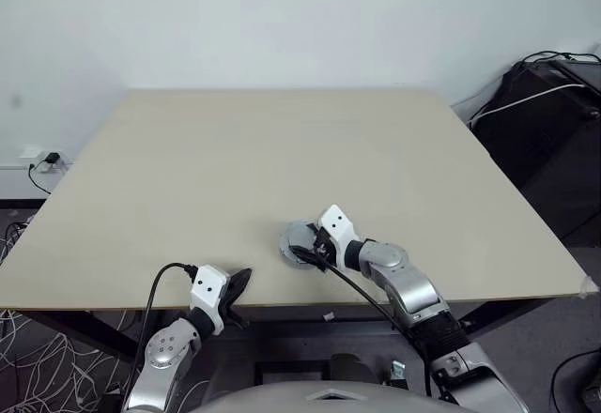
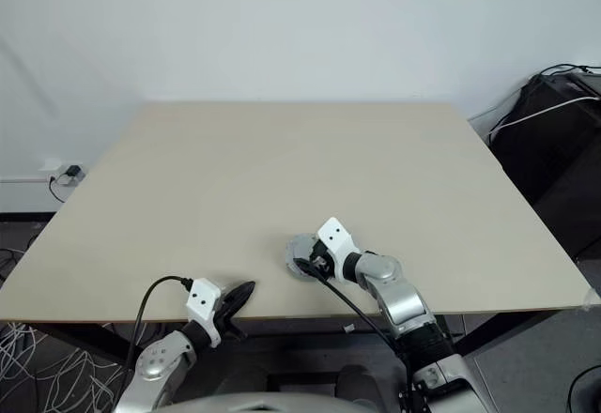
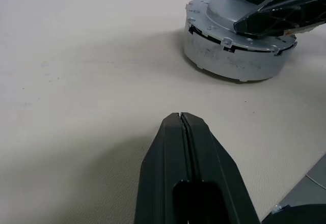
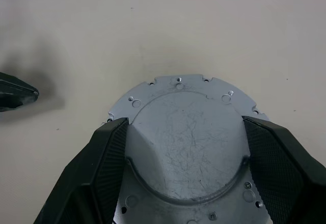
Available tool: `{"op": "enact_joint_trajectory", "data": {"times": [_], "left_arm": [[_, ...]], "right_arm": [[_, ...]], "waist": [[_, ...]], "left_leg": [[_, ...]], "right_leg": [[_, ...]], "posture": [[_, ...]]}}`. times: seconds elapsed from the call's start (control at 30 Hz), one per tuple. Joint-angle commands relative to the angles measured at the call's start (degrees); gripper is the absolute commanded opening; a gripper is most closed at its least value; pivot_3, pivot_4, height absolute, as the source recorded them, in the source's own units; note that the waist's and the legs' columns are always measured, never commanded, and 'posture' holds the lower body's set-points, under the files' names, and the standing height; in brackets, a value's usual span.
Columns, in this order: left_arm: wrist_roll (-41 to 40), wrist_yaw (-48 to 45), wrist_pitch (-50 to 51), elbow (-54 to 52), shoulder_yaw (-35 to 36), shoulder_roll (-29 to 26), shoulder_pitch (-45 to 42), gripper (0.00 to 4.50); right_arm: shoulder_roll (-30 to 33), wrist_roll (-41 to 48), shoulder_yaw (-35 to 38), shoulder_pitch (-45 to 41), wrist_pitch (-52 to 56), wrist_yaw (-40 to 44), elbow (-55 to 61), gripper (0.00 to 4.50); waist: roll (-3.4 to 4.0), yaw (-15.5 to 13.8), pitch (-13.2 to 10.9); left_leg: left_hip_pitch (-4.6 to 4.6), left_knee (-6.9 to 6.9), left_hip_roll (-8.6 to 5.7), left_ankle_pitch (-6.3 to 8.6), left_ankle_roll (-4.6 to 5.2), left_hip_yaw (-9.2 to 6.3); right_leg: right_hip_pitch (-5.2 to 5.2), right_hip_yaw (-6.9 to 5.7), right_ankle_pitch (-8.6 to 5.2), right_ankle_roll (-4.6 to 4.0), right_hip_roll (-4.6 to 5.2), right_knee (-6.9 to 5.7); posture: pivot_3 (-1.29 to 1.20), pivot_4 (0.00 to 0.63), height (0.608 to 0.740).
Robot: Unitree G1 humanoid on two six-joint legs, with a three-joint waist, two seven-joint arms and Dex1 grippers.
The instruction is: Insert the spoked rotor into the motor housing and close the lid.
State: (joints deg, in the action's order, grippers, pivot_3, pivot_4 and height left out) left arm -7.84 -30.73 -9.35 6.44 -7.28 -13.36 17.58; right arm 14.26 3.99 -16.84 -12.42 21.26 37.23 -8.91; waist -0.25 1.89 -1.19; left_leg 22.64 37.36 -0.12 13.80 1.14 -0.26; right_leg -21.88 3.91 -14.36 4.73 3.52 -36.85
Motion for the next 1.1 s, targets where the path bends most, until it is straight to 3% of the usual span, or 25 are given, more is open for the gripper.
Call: {"op": "enact_joint_trajectory", "data": {"times": [0.03,1.1], "left_arm": [[-0.49,0.10,-0.20,-3.19,-0.08,0.32,-0.34,0.00],[-0.32,-0.53,-1.80,0.09,0.14,0.73,-1.09,0.00]], "right_arm": [[0.81,0.63,1.20,-0.62,3.52,0.37,-0.57,3.19],[5.29,0.76,-1.65,-0.85,3.59,7.80,0.33,3.19]], "waist": [[-0.02,0.00,0.02],[0.10,-1.12,0.11]], "left_leg": [[0.00,0.00,0.00,0.00,0.00,0.00],[0.05,-0.11,-0.08,0.01,0.19,-0.01]], "right_leg": [[0.00,0.00,0.00,0.00,0.00,0.00],[-0.01,-0.02,-0.13,-0.11,0.09,0.17]], "posture": [[0.00,0.000,0.740],[0.00,0.000,0.740]]}}
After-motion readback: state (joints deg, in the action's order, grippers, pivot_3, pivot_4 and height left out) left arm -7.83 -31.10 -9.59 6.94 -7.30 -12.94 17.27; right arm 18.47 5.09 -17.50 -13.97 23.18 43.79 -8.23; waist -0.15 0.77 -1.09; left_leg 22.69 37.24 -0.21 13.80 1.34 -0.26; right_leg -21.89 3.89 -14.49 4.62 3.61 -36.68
